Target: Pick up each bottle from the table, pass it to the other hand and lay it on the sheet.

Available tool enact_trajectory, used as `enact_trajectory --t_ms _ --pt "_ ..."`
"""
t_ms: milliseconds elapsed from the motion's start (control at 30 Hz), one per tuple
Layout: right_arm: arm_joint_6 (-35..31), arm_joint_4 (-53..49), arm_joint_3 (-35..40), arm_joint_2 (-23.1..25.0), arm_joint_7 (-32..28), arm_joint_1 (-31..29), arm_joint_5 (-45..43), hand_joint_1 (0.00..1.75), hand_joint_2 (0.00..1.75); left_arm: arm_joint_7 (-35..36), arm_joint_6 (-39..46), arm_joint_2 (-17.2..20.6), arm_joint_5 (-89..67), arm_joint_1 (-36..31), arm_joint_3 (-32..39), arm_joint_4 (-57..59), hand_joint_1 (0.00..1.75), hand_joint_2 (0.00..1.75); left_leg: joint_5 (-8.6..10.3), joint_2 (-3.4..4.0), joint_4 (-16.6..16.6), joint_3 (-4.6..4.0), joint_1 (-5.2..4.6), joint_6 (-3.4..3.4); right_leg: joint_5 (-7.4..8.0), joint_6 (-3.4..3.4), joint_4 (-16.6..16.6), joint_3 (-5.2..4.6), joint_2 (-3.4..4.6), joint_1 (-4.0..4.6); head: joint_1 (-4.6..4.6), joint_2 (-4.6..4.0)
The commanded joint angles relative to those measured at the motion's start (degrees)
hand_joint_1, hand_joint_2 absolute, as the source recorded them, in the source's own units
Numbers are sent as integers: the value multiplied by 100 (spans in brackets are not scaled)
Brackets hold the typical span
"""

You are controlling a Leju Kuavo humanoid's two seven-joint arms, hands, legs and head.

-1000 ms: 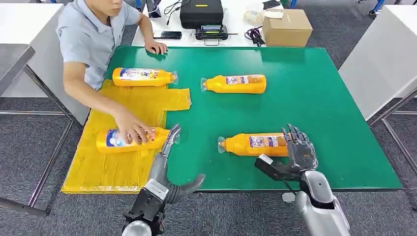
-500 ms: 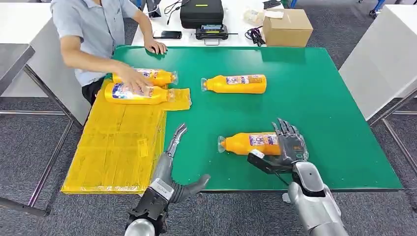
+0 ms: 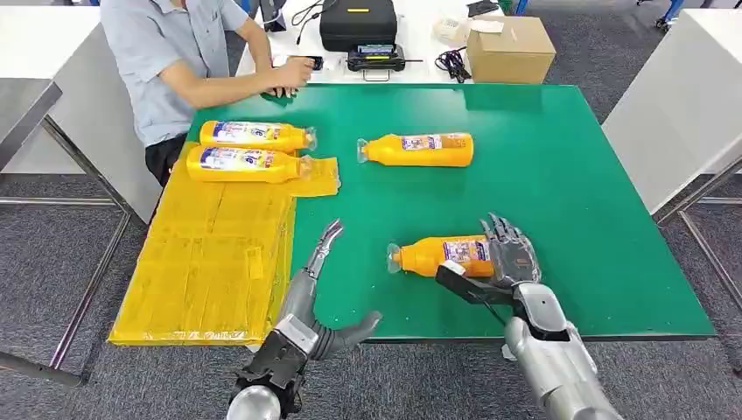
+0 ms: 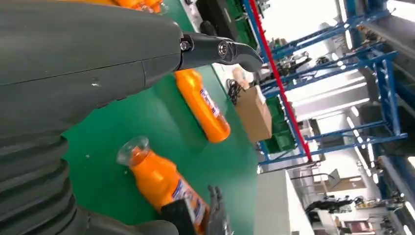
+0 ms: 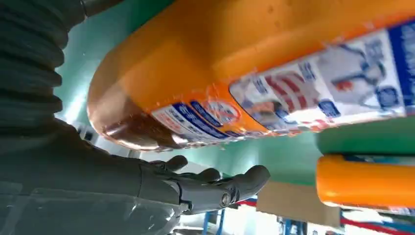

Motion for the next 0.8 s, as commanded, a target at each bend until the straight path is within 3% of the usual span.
enact_trajectory --t_ms 33,67,500,633,733,800 --pt "451 1062 376 -184 273 -392 102 162 175 114 -49 94 -64 -174 -64 351 0 175 -1 -7 -6 24 6 -9 -2 -11 -11 28 -10 7 0 0" --pt "539 1196 424 -247 257 -422 98 175 175 117 -63 87 -62 -199 -62 394 0 175 0 -10 -5 23 4 -8 -1 -10 -9 27 -11 5 2 0" --pt "914 1489 573 -498 -266 -497 -255 175 175 75 -146 82 -32 -304 -104 511 0 175 0 -18 -5 64 7 -7 -1 -8 -14 71 -17 8 0 0" --pt "2004 1158 -188 -607 -1564 -141 -2313 175 175 -191 -168 47 176 -416 -124 746 0 175 4 -38 -8 70 12 -11 -3 -14 -20 83 -38 14 0 0" --pt "2233 535 -314 -402 -1717 105 -3356 175 175 -386 296 -117 583 -388 102 903 0 175 4 -41 -11 82 16 -12 -1 -15 -30 94 -43 18 -2 0" --pt "2158 19 -265 -156 -1642 160 -3781 175 175 -229 424 -278 1035 -479 311 1070 0 175 -11 -4 -8 108 17 -12 2 -13 -34 108 -7 20 7 0"
